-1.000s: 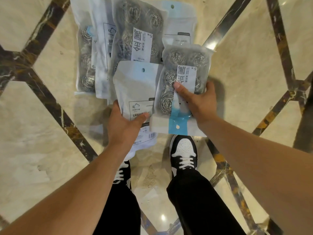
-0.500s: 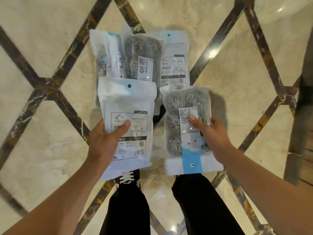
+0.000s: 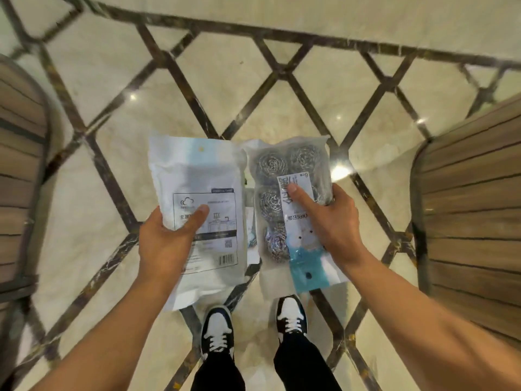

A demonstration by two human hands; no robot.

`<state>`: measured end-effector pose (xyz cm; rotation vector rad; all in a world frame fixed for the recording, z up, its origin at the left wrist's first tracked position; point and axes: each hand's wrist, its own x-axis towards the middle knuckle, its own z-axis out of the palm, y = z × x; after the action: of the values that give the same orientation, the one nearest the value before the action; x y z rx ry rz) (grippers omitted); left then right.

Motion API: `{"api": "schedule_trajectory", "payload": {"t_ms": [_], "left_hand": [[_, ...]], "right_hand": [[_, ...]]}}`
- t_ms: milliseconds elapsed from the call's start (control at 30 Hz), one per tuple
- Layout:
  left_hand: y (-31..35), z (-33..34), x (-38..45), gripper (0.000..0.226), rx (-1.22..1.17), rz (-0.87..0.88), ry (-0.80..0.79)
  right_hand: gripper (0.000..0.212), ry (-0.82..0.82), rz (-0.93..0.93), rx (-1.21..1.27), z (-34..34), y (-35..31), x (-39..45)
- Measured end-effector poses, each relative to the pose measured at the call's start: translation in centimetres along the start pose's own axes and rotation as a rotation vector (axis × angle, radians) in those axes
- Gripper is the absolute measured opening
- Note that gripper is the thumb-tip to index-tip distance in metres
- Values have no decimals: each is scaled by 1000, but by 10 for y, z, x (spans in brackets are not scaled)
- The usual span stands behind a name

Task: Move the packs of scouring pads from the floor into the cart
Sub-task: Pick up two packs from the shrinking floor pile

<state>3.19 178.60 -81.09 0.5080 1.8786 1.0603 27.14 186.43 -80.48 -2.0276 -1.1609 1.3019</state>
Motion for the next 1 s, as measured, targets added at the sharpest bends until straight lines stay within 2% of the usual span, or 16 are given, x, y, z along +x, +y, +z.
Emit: {"api": "schedule_trajectory", "payload": {"t_ms": [133, 267, 333, 433, 533, 633, 733, 767, 867, 1000], "left_hand": [[126, -39, -35, 21, -28, 79, 14], [260, -86, -91, 23, -126, 99, 33], [327, -107, -122, 29, -204, 149, 40], [406, -146, -176, 34, -266, 221, 49], [464, -186, -224, 35, -291, 282, 63], [507, -227, -269, 25, -331, 348, 110], [526, -269, -309, 23, -326, 375, 206], [528, -284, -321, 25, -328, 379, 246], [526, -331, -363, 29, -368, 398, 384], [502, -387, -426, 28, -408, 388, 579]], "right_hand": [[46, -25, -76, 53, -42, -123, -42], [52, 32, -225, 81, -86, -244, -113], [60, 83, -283, 89, -106, -301, -148], [81, 59, -337, 130, -138, -379, -205], [72, 34, -418, 128, -158, -439, -252], [105, -9, -503, 119, -160, -490, -294], [115, -82, -587, 99, -157, -532, -333], [114, -117, -612, 96, -153, -544, -345], [94, -256, -709, 75, -128, -572, -379], [84, -460, -814, 41, -81, -585, -439]]}}
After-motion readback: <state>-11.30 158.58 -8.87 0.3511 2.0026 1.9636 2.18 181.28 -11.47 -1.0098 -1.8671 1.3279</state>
